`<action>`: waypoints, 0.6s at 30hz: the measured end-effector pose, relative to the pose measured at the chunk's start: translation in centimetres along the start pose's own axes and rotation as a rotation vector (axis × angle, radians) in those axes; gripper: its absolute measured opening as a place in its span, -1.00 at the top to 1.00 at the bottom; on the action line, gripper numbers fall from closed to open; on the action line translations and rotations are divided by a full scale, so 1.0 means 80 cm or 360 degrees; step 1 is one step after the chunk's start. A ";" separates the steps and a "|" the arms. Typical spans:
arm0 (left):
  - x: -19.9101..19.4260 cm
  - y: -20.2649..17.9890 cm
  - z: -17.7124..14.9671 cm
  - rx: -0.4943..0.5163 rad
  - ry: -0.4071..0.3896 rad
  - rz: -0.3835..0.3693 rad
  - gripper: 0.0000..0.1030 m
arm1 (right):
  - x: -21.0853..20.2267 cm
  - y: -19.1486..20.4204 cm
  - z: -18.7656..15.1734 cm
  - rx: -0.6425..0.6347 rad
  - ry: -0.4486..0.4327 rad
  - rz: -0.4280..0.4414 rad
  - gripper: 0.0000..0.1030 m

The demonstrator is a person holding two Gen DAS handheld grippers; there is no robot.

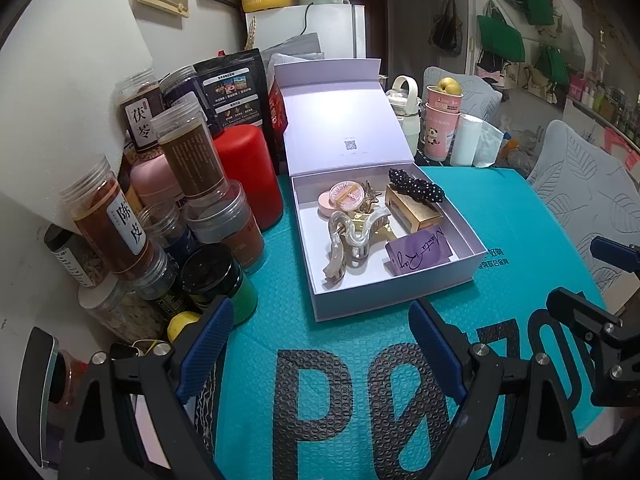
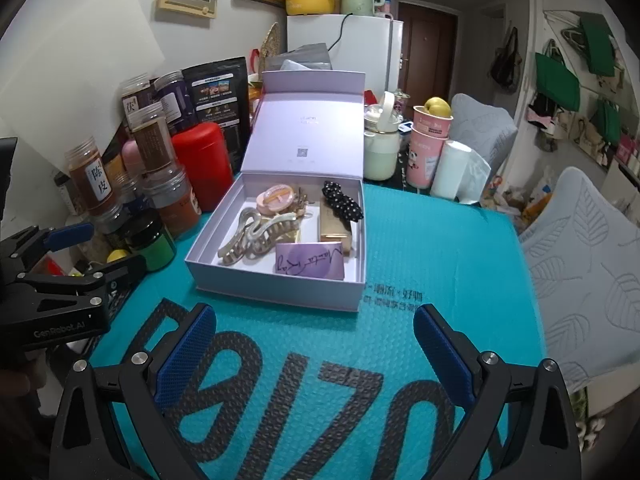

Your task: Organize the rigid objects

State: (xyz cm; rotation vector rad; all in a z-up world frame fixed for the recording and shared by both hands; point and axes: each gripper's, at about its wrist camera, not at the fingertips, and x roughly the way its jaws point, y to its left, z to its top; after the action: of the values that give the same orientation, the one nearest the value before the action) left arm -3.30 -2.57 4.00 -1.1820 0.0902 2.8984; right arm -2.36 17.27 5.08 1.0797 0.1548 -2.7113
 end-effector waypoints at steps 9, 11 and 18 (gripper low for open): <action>-0.002 -0.001 0.002 0.0008 0.0003 -0.0010 -0.75 | 0.000 0.001 0.000 -0.0001 0.0001 -0.0003 -0.96; -0.002 -0.001 0.002 0.0013 0.0004 -0.0007 -0.75 | 0.000 0.001 0.000 0.0000 0.0002 -0.0006 -0.96; -0.002 0.000 0.002 0.0026 0.0013 0.0007 -0.75 | 0.000 0.001 0.001 -0.0004 0.0012 -0.0024 -0.97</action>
State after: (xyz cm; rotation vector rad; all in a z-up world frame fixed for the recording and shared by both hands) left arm -3.28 -2.55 4.20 -1.1924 0.1162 2.8914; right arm -2.41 17.14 5.11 1.0929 0.1681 -2.7199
